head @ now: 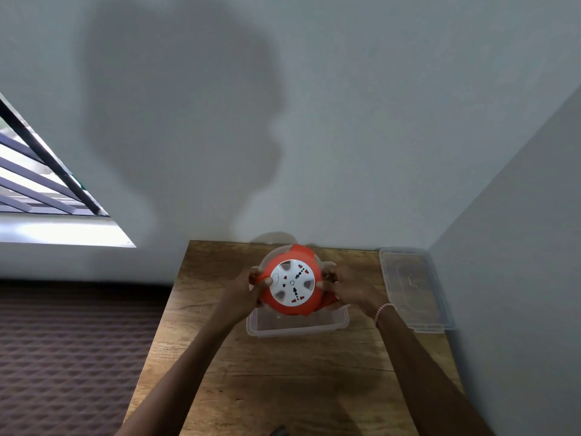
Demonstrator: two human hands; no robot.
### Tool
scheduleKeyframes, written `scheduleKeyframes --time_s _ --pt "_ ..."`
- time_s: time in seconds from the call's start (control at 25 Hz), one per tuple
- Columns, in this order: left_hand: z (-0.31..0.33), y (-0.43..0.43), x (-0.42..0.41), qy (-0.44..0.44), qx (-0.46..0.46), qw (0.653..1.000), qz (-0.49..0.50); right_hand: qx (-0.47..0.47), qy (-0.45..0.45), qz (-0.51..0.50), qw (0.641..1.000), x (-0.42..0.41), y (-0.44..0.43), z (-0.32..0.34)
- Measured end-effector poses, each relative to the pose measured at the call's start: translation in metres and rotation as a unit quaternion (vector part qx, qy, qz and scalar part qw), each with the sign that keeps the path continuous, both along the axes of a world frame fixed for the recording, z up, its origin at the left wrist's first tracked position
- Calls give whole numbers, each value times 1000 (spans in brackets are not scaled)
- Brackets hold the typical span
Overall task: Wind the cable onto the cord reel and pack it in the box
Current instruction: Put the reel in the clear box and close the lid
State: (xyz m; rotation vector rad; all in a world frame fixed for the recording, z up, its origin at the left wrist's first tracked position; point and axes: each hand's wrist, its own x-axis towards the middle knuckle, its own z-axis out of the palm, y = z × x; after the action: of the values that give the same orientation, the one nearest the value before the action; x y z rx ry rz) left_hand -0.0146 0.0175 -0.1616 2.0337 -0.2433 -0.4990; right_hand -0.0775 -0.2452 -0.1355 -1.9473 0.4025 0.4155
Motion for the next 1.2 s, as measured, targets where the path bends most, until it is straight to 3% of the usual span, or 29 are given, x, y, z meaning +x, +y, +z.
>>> scheduleKeyframes --time_s 0.12,0.24,0.44,0.64,0.76,0.96,1.2 --pt "-13 -2 18 -86 146 983 -64 -62 53 49 995 13 3 -12" --pt "-22 -5 30 -105 223 964 -99 -142 102 108 979 27 6 -29" --pt "-36 -16 36 -123 339 922 -141 -169 147 121 967 35 20 -50" --pt "-43 -28 39 -126 367 905 -172 -263 178 180 931 28 30 -72" --pt "-48 -33 37 -110 378 901 -184 -276 153 166 934 27 29 -77" --pt "-50 -33 36 -129 359 910 -161 -311 56 105 943 18 24 -79" --pt "-57 -13 24 -188 239 952 -43 -322 -86 83 939 5 27 -80"
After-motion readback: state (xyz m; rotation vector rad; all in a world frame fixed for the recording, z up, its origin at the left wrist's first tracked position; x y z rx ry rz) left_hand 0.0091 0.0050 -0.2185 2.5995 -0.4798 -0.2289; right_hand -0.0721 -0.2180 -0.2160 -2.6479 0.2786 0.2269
